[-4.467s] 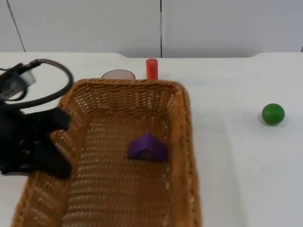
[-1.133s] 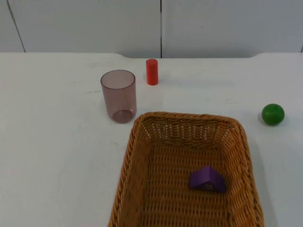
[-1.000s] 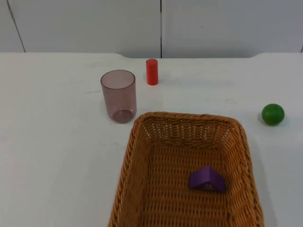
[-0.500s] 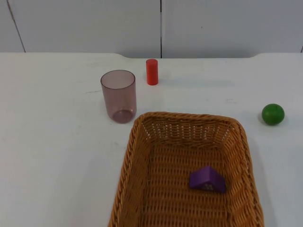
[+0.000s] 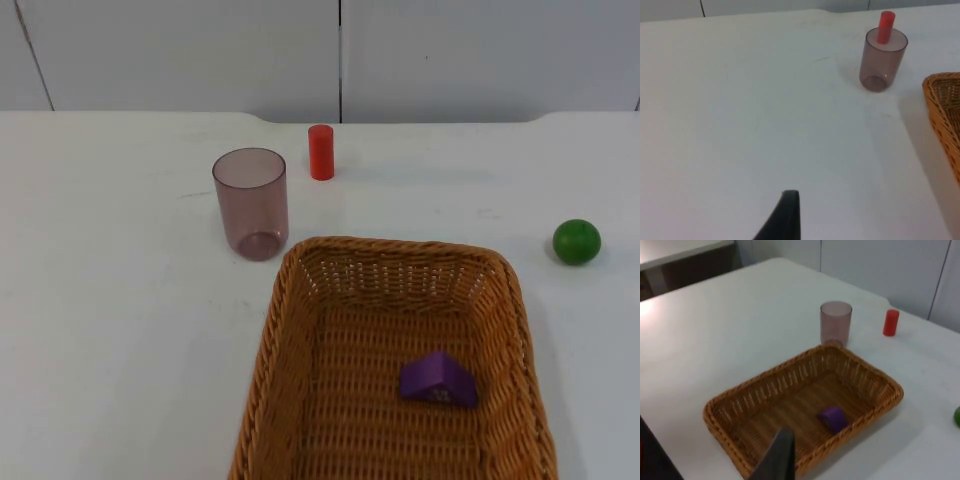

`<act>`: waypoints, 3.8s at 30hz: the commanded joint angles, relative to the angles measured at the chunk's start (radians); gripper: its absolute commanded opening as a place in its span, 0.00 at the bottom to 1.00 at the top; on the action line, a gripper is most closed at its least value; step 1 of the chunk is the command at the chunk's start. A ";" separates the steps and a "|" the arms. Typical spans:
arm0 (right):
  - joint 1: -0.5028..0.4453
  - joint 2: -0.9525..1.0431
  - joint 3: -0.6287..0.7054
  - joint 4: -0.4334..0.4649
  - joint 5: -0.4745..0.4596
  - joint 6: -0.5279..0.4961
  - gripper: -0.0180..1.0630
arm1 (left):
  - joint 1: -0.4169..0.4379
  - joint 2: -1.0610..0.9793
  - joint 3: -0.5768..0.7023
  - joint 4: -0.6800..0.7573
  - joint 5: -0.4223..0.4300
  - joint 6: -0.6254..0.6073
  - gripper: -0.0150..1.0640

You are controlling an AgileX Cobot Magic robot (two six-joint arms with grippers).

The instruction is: Pick up the basket with the left hand and place the triangular block into the basket with the right hand.

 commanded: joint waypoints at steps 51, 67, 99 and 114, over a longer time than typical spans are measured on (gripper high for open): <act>-0.002 -0.004 0.051 0.042 0.081 -0.034 0.99 | 0.001 -0.003 0.006 0.004 -0.009 0.072 0.99; -0.002 -0.004 0.051 0.049 0.079 -0.034 0.99 | 0.001 -0.003 0.006 0.004 -0.009 0.072 0.99; -0.805 -0.004 0.051 0.052 0.079 -0.034 0.99 | 0.001 -0.003 0.006 0.009 -0.010 0.072 0.99; -0.805 -0.004 0.051 0.058 0.079 -0.034 0.99 | 0.245 -0.003 0.006 0.012 -0.009 0.072 0.99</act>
